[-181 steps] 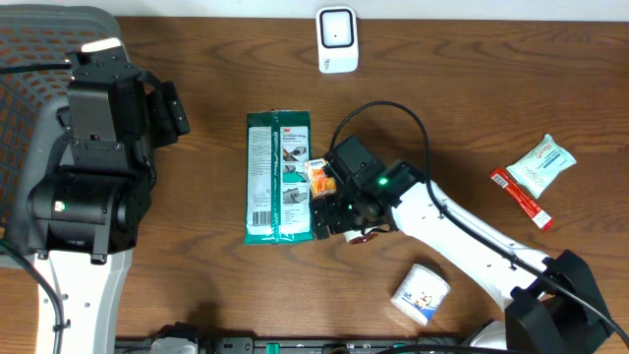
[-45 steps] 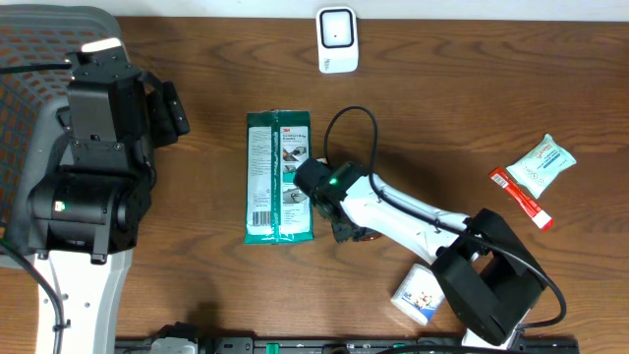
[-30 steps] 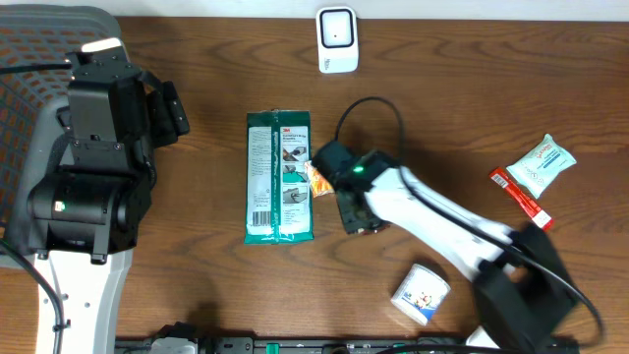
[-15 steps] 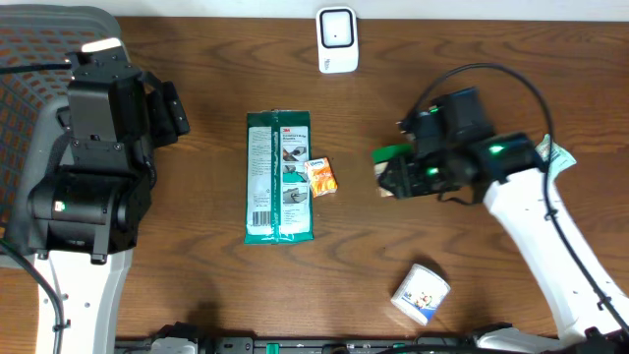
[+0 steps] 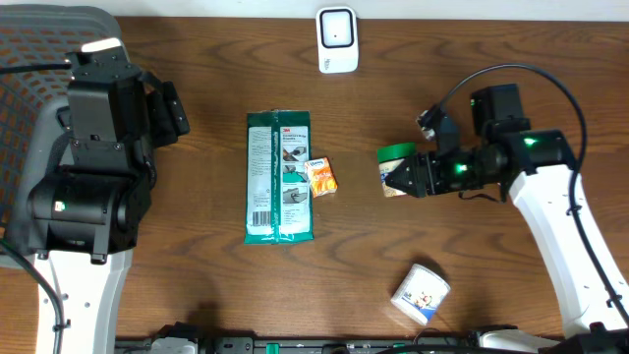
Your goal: Scan the item barcode
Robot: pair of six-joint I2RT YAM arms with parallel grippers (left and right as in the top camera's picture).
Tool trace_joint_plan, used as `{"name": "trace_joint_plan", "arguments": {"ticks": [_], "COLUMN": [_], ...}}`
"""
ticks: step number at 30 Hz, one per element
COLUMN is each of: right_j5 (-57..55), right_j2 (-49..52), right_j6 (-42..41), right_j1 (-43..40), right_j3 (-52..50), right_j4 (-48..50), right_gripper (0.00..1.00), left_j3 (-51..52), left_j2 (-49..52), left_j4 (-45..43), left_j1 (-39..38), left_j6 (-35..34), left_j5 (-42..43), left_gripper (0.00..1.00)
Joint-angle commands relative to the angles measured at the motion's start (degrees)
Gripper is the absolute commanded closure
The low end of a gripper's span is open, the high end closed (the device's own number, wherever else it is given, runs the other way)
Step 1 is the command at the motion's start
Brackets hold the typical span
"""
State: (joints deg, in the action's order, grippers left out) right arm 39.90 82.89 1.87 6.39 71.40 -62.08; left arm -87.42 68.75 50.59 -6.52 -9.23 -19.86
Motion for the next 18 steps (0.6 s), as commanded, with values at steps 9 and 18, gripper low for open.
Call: {"name": "trace_joint_plan", "arguments": {"ticks": [9,18], "right_j5": [31.8,42.0], "right_j2": [10.3,19.4], "right_j6": [17.1,25.1], "right_j1": [-7.9,-7.9], "right_j3": [0.2,0.2], "right_j4": [-5.5,-9.4], "right_gripper": [0.97,0.99], "left_j3": [-0.4,-0.4], "left_j2": [0.1,0.1], "left_j4": [0.0,0.0], "left_j1": [0.1,0.1], "left_j6": [-0.5,-0.5], "left_j5": [-0.8,-0.8], "left_gripper": [0.08,0.08]}}
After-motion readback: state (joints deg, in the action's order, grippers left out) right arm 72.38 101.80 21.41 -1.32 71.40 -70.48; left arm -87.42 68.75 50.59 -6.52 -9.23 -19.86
